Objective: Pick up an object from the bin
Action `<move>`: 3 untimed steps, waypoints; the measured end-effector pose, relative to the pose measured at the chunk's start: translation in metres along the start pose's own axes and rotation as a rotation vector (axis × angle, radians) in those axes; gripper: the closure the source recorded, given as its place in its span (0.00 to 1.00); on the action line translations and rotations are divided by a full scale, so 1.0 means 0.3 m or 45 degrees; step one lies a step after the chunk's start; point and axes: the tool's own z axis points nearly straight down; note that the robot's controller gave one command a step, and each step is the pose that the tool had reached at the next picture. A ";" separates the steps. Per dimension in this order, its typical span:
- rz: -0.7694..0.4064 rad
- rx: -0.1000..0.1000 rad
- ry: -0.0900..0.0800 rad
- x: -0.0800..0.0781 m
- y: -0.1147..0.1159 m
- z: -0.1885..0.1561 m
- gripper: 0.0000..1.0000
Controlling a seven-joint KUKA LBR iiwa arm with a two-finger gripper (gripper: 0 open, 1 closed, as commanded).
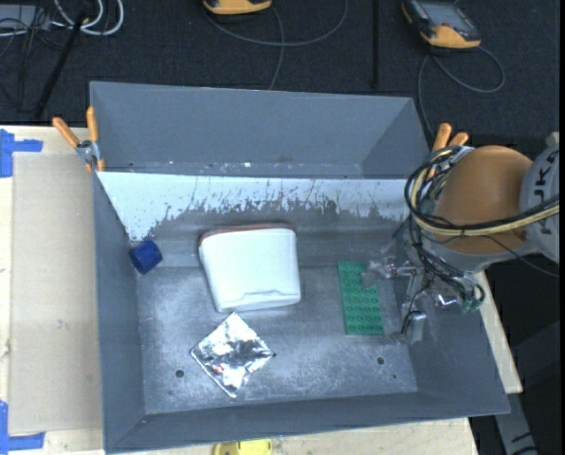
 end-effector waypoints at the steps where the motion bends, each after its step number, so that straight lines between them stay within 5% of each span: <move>1: 0.300 0.001 0.001 0.007 -0.002 -0.046 0.00; 2: 0.428 -0.002 0.008 -0.033 0.016 0.107 0.00; 3: 0.521 0.000 0.003 0.095 0.012 0.100 0.00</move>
Offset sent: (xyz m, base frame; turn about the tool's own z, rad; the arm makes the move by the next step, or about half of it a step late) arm -0.0025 -0.0010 0.0138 0.2348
